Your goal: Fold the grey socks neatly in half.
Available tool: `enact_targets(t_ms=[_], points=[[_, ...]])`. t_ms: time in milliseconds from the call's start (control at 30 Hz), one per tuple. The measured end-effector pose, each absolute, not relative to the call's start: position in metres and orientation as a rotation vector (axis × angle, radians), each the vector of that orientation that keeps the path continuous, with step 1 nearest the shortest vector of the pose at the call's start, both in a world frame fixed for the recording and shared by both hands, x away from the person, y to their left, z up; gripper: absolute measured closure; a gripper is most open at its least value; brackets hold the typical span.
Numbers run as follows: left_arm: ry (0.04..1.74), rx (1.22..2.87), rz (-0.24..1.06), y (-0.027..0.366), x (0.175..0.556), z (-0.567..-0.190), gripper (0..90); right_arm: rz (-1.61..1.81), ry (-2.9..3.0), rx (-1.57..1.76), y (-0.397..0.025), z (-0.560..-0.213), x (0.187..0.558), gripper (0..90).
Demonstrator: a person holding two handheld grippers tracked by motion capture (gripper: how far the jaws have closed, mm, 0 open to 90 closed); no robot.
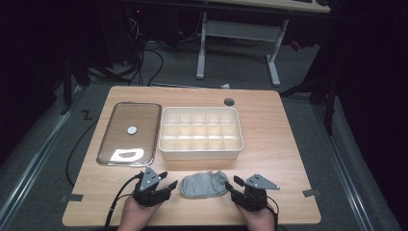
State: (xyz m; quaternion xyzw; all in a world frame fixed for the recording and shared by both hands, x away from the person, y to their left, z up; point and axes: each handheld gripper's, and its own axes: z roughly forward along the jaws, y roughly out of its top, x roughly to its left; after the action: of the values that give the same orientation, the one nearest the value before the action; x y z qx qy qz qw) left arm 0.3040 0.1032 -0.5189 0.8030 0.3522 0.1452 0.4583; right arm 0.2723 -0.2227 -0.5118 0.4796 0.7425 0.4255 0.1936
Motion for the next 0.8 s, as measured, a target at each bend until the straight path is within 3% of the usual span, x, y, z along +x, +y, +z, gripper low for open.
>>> enact_targets(t_ms=[167, 433, 533, 767, 800], points=[[0.805, 2.030, 0.351, 0.082, 0.304, -0.520, 54.3, 1.144, 2.108, 1.396, -0.216, -0.515, 0.281, 56.4], [0.737, 2.141, 0.465, 0.063, 0.298, -0.533, 62.1, 1.032, 2.205, 1.434, -0.209, -0.527, 0.288, 60.5], [0.737, 2.163, 0.522, 0.066, 0.295, -0.533, 63.6, 1.025, 2.188, 1.424, -0.207, -0.528, 0.286, 68.6], [0.742, 2.162, 0.536, 0.070, 0.291, -0.534, 63.6, 1.044, 2.190, 1.453, -0.205, -0.528, 0.285, 74.3], [0.747, 2.160, 0.534, 0.072, 0.292, -0.534, 63.6, 1.049, 2.207, 1.459, -0.204, -0.528, 0.285, 80.4]])
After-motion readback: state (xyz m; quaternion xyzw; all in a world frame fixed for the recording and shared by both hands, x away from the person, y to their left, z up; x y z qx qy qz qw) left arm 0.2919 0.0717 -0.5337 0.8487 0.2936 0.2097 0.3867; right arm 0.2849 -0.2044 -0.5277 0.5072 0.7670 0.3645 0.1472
